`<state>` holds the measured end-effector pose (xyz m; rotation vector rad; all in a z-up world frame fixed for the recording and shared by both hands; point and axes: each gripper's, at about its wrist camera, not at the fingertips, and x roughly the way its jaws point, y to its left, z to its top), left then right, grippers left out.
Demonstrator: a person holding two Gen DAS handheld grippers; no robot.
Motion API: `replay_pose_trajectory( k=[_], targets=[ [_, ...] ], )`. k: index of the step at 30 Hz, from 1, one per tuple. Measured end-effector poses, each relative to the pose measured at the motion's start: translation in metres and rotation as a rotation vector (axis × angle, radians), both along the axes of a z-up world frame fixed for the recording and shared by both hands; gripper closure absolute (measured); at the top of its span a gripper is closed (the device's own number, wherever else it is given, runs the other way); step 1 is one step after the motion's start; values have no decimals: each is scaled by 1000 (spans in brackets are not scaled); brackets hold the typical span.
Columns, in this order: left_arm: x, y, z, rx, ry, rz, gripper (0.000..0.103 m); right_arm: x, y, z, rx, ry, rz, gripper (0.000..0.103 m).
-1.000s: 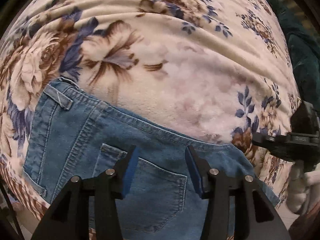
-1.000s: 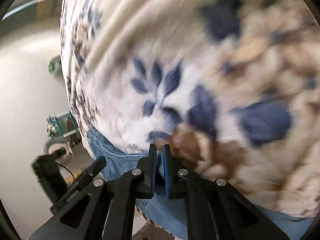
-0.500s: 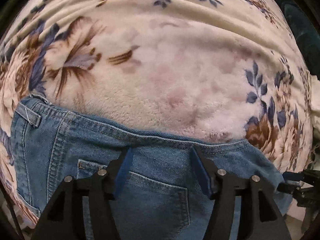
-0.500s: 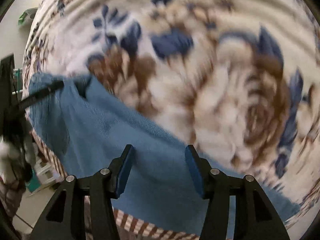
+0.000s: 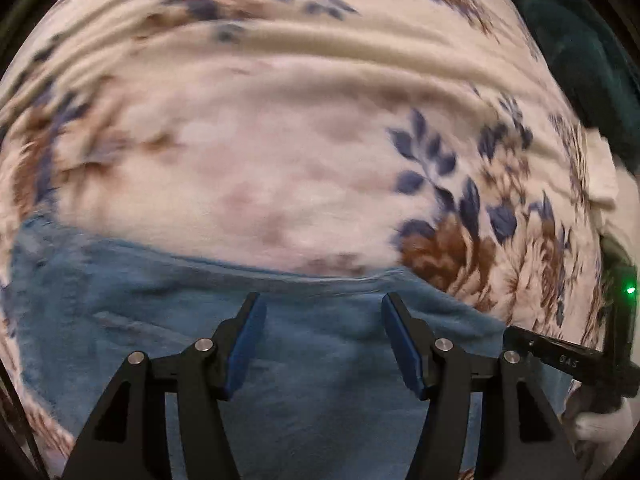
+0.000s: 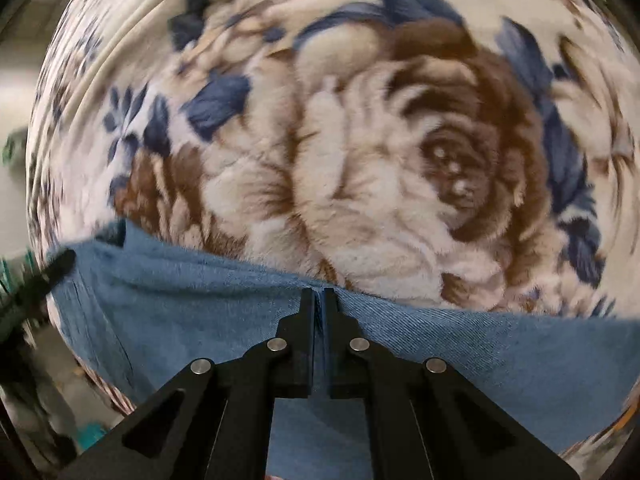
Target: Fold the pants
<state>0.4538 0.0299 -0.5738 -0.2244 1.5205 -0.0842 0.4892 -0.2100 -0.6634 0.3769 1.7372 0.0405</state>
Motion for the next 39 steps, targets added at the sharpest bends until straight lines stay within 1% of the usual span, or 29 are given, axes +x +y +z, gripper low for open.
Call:
replay_pose_trajectory(
  k=[1, 2, 3, 5, 6, 7, 9, 12, 13, 14, 15, 16, 17, 18, 19, 21, 22, 24, 25, 26, 27, 30, 32, 33, 34, 35, 36, 37, 39],
  targets=[
    [6, -7, -8, 19, 1, -28, 44, 1, -9, 0, 4, 2, -15, 100],
    [10, -15, -16, 59, -1, -59, 44, 2, -16, 1, -1, 1, -25, 100],
    [15, -19, -25, 80, 1, -70, 44, 1, -19, 0, -9, 0, -39, 101],
    [25, -20, -32, 80, -13, -70, 40, -4, -33, -1, -16, -3, -60, 101],
    [28, -20, -34, 89, -15, -79, 36, -7, -35, -5, -12, -1, -72, 101],
    [33, -19, -37, 88, -7, -77, 37, -11, -48, -7, -7, 1, -92, 101],
    [41, -13, -42, 65, 16, -54, 37, -12, -53, -6, 3, 7, -118, 101],
    [41, -8, -30, 52, 8, -53, 37, -12, -64, -6, 6, 6, -118, 99],
    [39, -5, -22, 48, -5, -51, 37, -12, -65, -3, 22, -2, -126, 92],
    [35, -3, -6, 41, -36, -46, 37, -14, -69, 3, 55, -23, -139, 87],
    [30, -1, 6, 34, -61, -48, 37, -20, -71, 10, 88, -55, -145, 63],
    [22, -2, 22, 37, -97, -54, 34, -26, -74, 18, 103, -87, -151, 30],
    [16, -3, 30, 52, -112, -61, 27, -32, -80, 29, 120, -130, -166, 20],
    [7, -7, 39, 78, -121, -75, 7, -42, -89, 42, 143, -177, -190, 17],
    [-4, -12, 46, 88, -127, -92, 0, -56, -101, 53, 159, -215, -224, 17],
    [-26, -18, 50, 112, -122, -118, 0, -89, -133, 71, 175, -293, -307, 15],
    [-39, -26, 51, 125, -113, -126, 0, -105, -143, 76, 171, -320, -342, 12],
    [-62, -43, 48, 149, -85, -123, 0, -152, -179, 87, 140, -369, -424, 12],
    [-77, -52, 45, 148, -59, -110, 0, -167, -189, 90, 116, -366, -448, 12],
    [-92, -55, 43, 149, -46, -95, 0, -194, -208, 91, 85, -351, -492, 12],
    [-108, -61, 40, 162, -29, -76, 0, -225, -229, 90, 85, -330, -555, 12],
    [-147, -66, 26, 148, 47, 15, 0, -291, -263, 75, 167, -263, -745, 13],
    [-165, -55, 11, 82, 116, 132, 1, -325, -272, 59, 265, -238, -829, 16],
    [-170, -50, 7, 54, 133, 174, 7, -336, -272, 51, 296, -224, -847, 19],
    [-175, -42, 3, 20, 151, 235, 17, -341, -267, 43, 326, -209, -861, 26],
    [-180, -34, -1, -20, 165, 299, 22, -344, -261, 36, 361, -198, -868, 31],
    [-182, -28, -4, -56, 173, 347, 33, -344, -249, 26, 429, -178, -878, 36],
    [-183, -23, -6, -77, 174, 374, 43, -341, -237, 19, 473, -159, -882, 39],
    [-182, -16, -10, -97, 172, 417, 47, -332, -208, 4, 568, -126, -875, 44]
  ],
)
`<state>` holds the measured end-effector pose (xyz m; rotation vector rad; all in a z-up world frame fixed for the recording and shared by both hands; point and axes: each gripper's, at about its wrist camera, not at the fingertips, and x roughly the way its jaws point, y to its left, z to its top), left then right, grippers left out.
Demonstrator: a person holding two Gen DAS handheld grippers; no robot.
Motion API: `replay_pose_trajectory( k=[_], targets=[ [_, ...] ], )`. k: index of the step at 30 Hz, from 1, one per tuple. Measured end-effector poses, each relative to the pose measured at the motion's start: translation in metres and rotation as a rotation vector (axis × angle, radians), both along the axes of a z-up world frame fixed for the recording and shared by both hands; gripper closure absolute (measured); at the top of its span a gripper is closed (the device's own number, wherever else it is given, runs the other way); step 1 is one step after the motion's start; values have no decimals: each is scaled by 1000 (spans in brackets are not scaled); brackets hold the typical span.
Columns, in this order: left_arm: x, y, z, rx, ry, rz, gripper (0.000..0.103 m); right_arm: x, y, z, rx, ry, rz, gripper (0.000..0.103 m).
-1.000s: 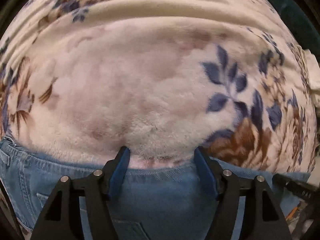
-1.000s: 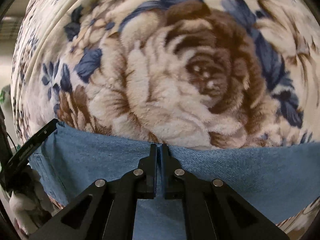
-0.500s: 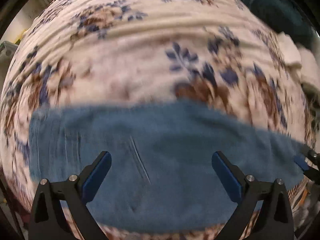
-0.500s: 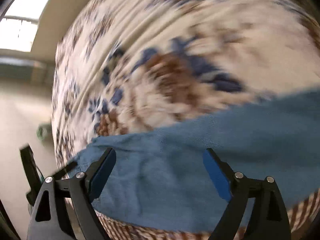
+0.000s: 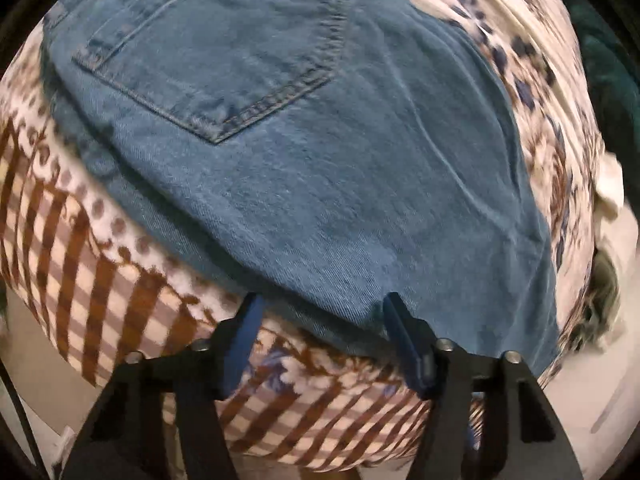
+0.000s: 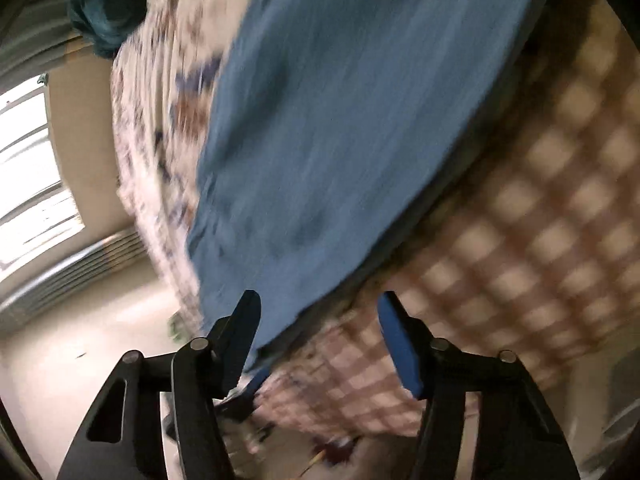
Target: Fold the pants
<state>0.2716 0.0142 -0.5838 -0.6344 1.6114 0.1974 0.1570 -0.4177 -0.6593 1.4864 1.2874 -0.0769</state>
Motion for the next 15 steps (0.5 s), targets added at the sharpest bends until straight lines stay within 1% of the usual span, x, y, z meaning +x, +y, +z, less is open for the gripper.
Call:
replay_pose_trajectory(
  k=[3, 6, 8, 9, 10, 11, 12, 14, 15],
  targets=[
    [6, 9, -4, -5, -17, 27, 49, 26, 64, -18, 125, -8, 72, 49],
    [16, 21, -15, -22, -12, 61, 49, 49, 111, -30, 159, -12, 127, 49],
    [19, 26, -21, -21, -12, 68, 58, 59, 130, -38, 161, -13, 141, 54],
    [20, 30, -22, -23, -19, 69, 67, 65, 137, -42, 144, -3, 151, 65],
    [22, 30, -24, -16, -23, 69, 79, 69, 142, -46, 137, 3, 144, 84],
    [22, 35, -24, -13, -31, 74, 84, 70, 145, -51, 128, 17, 132, 94],
    [19, 41, -23, -22, -44, 85, 92, 71, 147, -54, 108, 40, 128, 100],
    [13, 51, -17, -30, -67, 88, 95, 69, 150, -55, 76, 60, 106, 100],
    [11, 53, -12, -29, -82, 84, 96, 69, 153, -50, 47, 63, 124, 101]
  ],
)
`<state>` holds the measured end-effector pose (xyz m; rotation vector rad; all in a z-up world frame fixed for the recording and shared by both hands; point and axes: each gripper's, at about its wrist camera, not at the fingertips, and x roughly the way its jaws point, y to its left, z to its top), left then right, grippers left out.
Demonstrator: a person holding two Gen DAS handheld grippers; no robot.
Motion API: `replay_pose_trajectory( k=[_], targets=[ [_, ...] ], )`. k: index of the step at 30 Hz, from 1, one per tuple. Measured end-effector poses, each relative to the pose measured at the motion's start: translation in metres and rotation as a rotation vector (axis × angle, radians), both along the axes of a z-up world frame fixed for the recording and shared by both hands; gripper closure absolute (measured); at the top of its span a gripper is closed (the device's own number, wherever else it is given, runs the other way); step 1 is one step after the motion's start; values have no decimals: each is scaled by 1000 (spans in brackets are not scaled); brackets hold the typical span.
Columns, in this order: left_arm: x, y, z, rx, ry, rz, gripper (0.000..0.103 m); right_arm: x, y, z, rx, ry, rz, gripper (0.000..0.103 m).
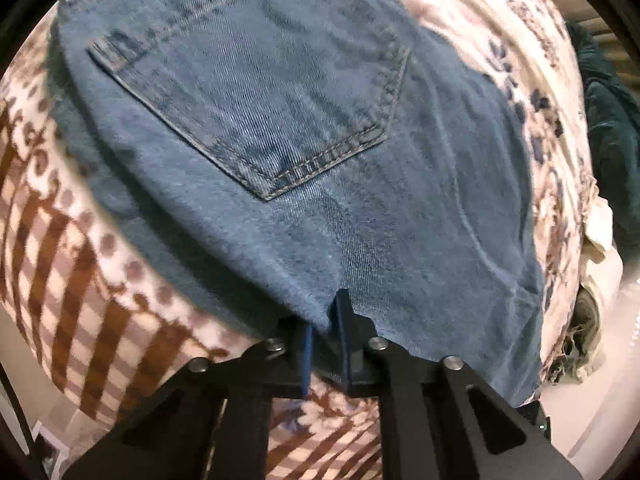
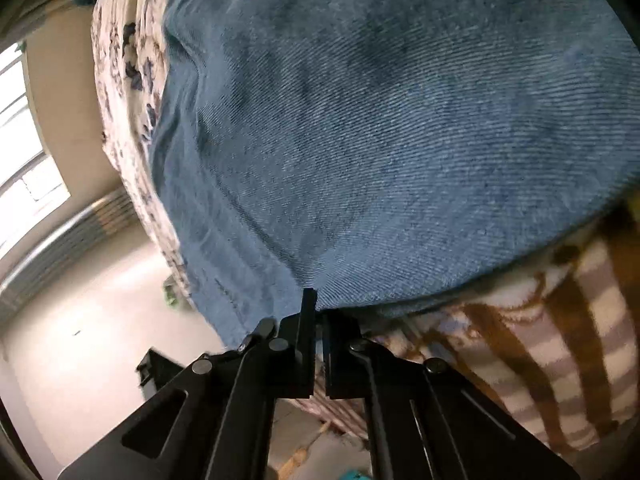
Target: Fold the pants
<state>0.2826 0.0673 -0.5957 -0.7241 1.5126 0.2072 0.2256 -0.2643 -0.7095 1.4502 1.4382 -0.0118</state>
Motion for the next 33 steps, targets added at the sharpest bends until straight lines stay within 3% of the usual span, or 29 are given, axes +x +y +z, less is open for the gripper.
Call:
replay_pose_trajectory(
  k=[5, 11, 12, 13, 14, 15, 16, 17, 18, 19, 20, 23, 27, 29, 33],
  targets=[
    [-1, -2, -2, 11, 14, -34, 97, -5, 26, 21, -99, -14, 105, 101],
    [-5, -6, -6, 36, 61, -104, 92, 2, 44, -7, -91, 48, 122, 99],
    [0, -11, -2, 48, 65, -125, 86, 2, 45, -8, -79, 42, 128, 90],
    [2, -15, 4, 62, 65, -154, 77, 4, 44, -4, -76, 37, 138, 69],
    [3, -22, 14, 92, 58, -203, 72, 2, 42, 2, -82, 20, 149, 56],
    [5, -29, 22, 119, 50, -237, 56, -2, 38, 7, -92, 1, 154, 35],
    [6, -38, 30, 152, 35, -285, 32, -9, 30, 17, -105, -32, 147, 32],
    [8, -54, 40, 195, 0, -356, 22, -16, 20, 26, -120, -59, 132, 32],
    [10, -67, 47, 229, -30, -408, 11, -27, 4, 37, -164, -77, 111, 32],
    [12, -83, 53, 267, -65, -467, 7, -26, -11, 42, -198, -83, 88, 31],
    [16, -108, 58, 319, -112, -556, 7, -36, -28, 49, -238, -89, 51, 31],
    [26, -169, 49, 402, -158, -700, 6, -70, -105, 63, -393, -62, -139, 31],
    [41, -238, 26, 342, -170, -787, 6, -117, -210, 66, -531, -34, -448, 31],
    [46, -265, 15, 342, -181, -819, 6, -126, -248, 52, -508, -59, -526, 31],
    [58, -286, -25, 377, -118, -852, 6, -99, -274, -2, -266, -207, -595, 31]
  ],
)
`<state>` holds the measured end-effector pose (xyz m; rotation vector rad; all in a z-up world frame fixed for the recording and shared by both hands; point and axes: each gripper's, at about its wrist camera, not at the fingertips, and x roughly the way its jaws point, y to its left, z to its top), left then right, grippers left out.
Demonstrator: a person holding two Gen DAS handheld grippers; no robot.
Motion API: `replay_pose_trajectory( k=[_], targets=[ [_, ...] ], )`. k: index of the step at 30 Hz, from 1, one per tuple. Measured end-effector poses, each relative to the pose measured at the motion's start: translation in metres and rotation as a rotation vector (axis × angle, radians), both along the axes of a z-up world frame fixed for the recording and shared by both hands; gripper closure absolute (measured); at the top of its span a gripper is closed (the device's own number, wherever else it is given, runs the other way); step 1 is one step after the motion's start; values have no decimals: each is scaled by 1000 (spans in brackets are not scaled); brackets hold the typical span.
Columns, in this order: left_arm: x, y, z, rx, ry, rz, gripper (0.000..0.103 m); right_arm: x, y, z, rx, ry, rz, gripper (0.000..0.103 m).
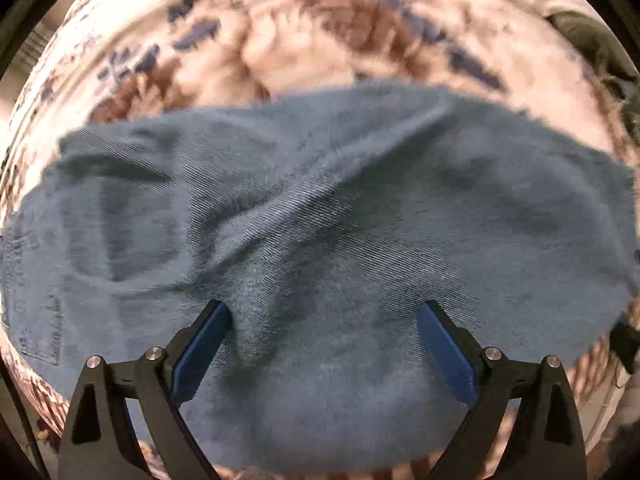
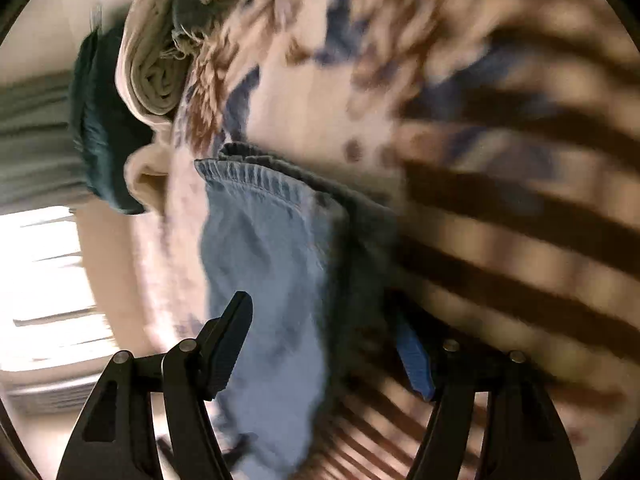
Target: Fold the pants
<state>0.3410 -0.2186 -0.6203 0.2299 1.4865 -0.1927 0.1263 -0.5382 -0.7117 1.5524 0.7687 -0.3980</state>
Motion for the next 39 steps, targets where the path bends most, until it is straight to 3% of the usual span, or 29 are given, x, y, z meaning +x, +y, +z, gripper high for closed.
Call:
replay_pose_trajectory(
  k=[2, 3, 4, 7, 9, 11, 12, 14, 15, 17, 18, 20, 25, 29, 33, 34, 39],
  targets=[
    [7, 5, -10, -16, 13, 13, 0, 3, -12, -8, -12, -49, 3, 35],
    [10, 5, -11, -24, 18, 14, 0, 10, -10, -9, -28, -51, 12, 69],
    [12, 6, -13, -30, 24, 11, 0, 12, -11, -8, -31, -39, 21, 93],
    [14, 6, -17, -31, 46, 5, 0, -5, -21, -12, -6, -74, -70, 94],
    [15, 11, -20, 0, 55, 17, 0, 2, -19, -19, -19, -77, -50, 94],
    [32, 9, -26, 29, 96, 24, 0, 1, -20, -22, -18, -87, -18, 86],
    [38, 7, -25, 37, 124, 38, 0, 0, -21, -28, 18, -102, -8, 78],
    [47, 8, -5, -29, 71, 72, 0, 14, -29, -35, 59, -144, -4, 74],
    [51, 8, 3, -44, 36, 74, 0, 23, -28, -36, 51, -150, -5, 75],
    [57, 11, 13, -32, 4, 85, 0, 31, -27, -35, 28, -138, -30, 93],
    [60, 17, 15, -38, 11, 105, 0, 31, -29, -33, 24, -131, -46, 96],
    [68, 30, 14, -51, 31, 145, 0, 32, -29, -23, -10, -131, -82, 97],
    [76, 79, 0, -36, 74, 185, 0, 48, -6, 34, -153, -91, -15, 97],
    [86, 124, 0, -80, 109, 247, 0, 82, 35, 97, -308, -36, 89, 97],
    [92, 182, 30, -142, 84, 316, 0, 131, 104, 150, -451, -6, 222, 97],
    [93, 198, 39, -150, 77, 329, 0, 115, 122, 156, -483, -1, 254, 97],
    [99, 298, 71, -190, 67, 425, 0, 172, 249, 172, -658, 33, 496, 97]
  ],
)
